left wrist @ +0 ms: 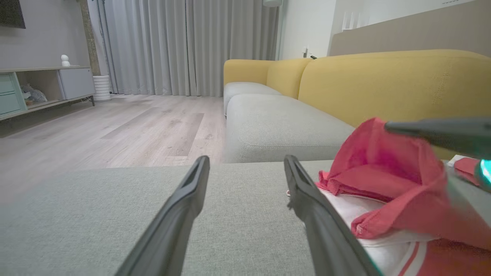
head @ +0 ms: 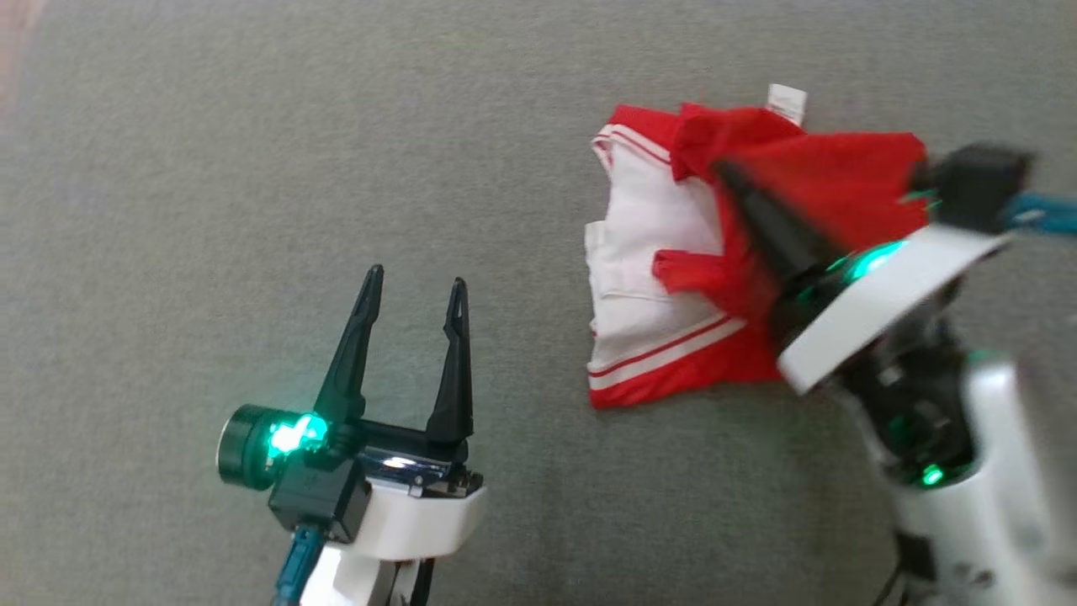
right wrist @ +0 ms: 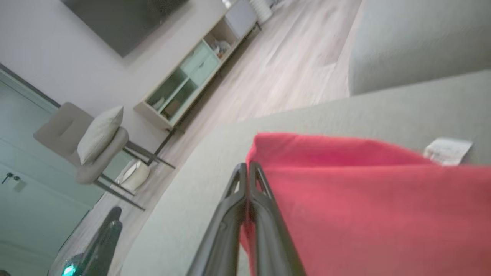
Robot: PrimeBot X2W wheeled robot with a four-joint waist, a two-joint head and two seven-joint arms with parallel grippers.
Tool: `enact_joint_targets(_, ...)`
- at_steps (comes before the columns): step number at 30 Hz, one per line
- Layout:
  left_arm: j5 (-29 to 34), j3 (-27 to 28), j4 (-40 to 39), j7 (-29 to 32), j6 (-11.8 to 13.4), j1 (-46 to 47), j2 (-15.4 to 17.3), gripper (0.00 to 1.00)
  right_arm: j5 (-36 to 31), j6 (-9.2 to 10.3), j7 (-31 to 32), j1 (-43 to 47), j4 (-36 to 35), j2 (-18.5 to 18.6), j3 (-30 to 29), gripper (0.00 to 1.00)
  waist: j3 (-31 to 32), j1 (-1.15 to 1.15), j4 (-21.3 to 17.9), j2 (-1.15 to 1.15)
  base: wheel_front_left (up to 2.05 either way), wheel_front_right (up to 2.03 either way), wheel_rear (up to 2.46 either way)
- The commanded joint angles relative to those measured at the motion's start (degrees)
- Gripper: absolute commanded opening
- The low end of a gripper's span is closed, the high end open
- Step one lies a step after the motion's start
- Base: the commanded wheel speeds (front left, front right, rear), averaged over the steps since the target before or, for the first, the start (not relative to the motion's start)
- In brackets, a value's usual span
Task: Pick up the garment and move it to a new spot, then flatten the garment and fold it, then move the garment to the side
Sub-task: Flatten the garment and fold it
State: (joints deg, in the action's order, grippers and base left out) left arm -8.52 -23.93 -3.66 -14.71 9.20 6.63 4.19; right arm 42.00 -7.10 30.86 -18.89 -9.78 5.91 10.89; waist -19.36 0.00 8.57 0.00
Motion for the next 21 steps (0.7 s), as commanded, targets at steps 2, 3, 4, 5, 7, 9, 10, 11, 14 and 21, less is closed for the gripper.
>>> enact_joint_targets(2, 0.6, 2.1, -1.6, -0.3, 0.0, 1.2, -0.6, 1.00, -1.0, -0.39, 0.3, 1.3, -0.7, -0.9, 3.1, 0.00, -0.7, 0.00, 1.5, 0.00, 0.00, 0.00, 0.00)
enact_joint_targets(3, 0.5, 2.2, -1.6, -0.3, 0.0, 1.2, -0.7, 1.00, -1.9, -0.39, 0.2, 1.9, 0.0, -1.0, 4.2, 0.05, -0.7, 0.00, 1.8, 0.00, 0.00, 0.00, 0.00)
enact_joint_targets(4, 0.5, 2.4, -1.6, -0.3, 0.0, 1.2, -0.7, 1.00, -3.1, -0.39, 0.0, 2.4, 0.6, -0.8, 5.2, 1.00, -0.7, 0.00, 2.0, 0.00, 0.00, 0.00, 0.00)
enact_joint_targets(5, 0.6, 2.6, -1.7, -0.3, 0.1, 1.2, -0.8, 1.00, -4.0, -0.39, -0.7, 2.7, 0.9, -0.7, 5.9, 1.00, -0.7, 0.00, 2.2, 0.00, 0.00, 0.00, 0.00)
enact_joint_targets(7, 0.5, 2.9, -2.0, -0.3, 0.1, 1.1, -1.0, 1.00, -3.6, -0.39, -3.2, 3.3, 0.6, -1.2, 6.6, 1.00, -0.6, 0.00, 2.4, 0.00, 0.00, 0.00, 0.00)
enact_joint_targets(9, 0.4, 3.1, -2.3, -0.3, 0.1, 1.0, -1.1, 1.00, -2.1, -0.39, -6.1, 3.7, -0.5, -1.6, 6.3, 1.00, -0.1, 0.00, 2.3, 0.00, 0.00, 0.00, 0.00)
enact_joint_targets(10, 0.4, 3.2, -2.4, -0.3, 0.1, 0.9, -1.1, 1.00, -1.8, -0.39, -8.0, 3.7, -1.2, -1.7, 5.7, 1.00, 0.2, 0.00, 2.1, 0.00, 0.00, 0.00, 0.00)
enact_joint_targets(11, 0.4, 3.4, -2.5, -0.3, 0.1, 0.8, -1.1, 1.00, -1.3, -0.39, -10.3, 3.6, -2.0, -1.8, 4.7, 1.00, 0.5, 0.00, 1.9, 0.00, 0.00, 0.00, 0.00)
enact_joint_targets(14, 0.3, 4.2, -2.6, -0.3, 0.1, 0.1, -1.2, 1.00, -0.4, -0.39, -15.3, 4.2, -3.1, -1.1, 0.8, 1.00, 2.0, 0.00, 0.9, 0.00, 0.00, 0.00, 0.00)
enact_joint_targets(21, -1.9, 7.4, -0.9, -0.3, -0.5, -3.1, -1.3, 1.00, -4.7, -0.39, -30.2, 7.6, 0.6, 5.7, -5.4, 1.00, 7.5, 0.00, -1.9, 0.00, 0.00, 0.00, 0.00)
